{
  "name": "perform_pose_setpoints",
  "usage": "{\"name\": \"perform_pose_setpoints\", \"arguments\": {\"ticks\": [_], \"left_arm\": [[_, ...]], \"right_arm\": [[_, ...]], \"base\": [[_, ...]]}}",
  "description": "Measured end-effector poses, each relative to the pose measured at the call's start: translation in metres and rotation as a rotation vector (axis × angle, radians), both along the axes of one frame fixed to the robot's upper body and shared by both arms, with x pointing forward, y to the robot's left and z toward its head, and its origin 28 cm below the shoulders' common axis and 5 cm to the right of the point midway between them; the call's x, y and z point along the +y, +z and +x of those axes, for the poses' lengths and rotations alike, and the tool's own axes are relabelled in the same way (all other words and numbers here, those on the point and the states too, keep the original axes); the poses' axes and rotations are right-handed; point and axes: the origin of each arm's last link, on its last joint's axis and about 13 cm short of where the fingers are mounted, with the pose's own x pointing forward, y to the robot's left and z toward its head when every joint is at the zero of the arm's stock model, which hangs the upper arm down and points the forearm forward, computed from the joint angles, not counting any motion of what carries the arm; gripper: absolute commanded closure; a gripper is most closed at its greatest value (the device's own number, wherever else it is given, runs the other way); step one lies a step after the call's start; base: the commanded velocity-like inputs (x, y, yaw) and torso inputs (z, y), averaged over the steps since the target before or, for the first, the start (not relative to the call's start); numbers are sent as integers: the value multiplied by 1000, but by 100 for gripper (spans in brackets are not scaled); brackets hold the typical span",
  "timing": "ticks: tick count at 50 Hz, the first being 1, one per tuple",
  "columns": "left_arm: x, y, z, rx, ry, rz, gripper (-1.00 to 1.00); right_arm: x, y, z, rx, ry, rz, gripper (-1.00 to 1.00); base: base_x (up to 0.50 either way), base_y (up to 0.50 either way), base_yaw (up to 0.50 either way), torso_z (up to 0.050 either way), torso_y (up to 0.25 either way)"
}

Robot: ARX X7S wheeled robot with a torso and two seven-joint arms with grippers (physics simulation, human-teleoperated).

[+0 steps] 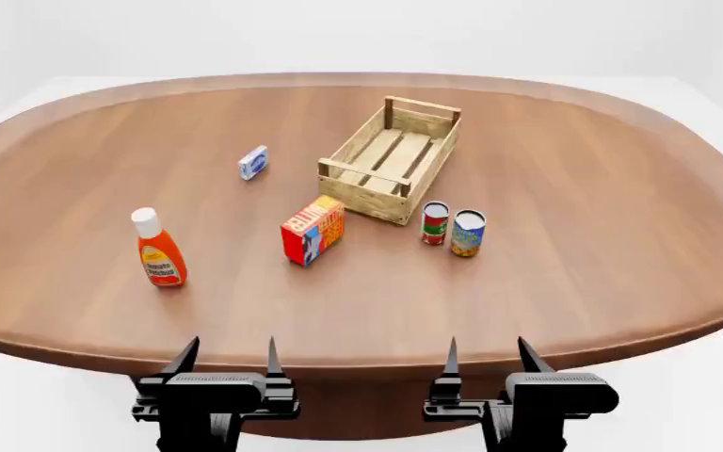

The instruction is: Pick up the ketchup, and put it in the wooden tray.

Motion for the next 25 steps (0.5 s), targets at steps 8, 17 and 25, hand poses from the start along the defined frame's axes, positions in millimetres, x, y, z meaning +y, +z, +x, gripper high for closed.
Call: {"name": "perform_pose_setpoints", "arguments": {"ticks": [8,17,25], "left_arm": [[1,0,0,1,13,3,-100],[4,1,2,3,34,11,-100],[5,2,4,3,41,30,-100]], "right_arm": [[2,-1,0,2,6,-14,-100],[6,-1,2,12,21,-30,-100],[6,-1,4,24,26,-41,-100]], "base": [[0,0,0,0,0],[0,-228,0,0,0],[0,-500,0,0,0]]}}
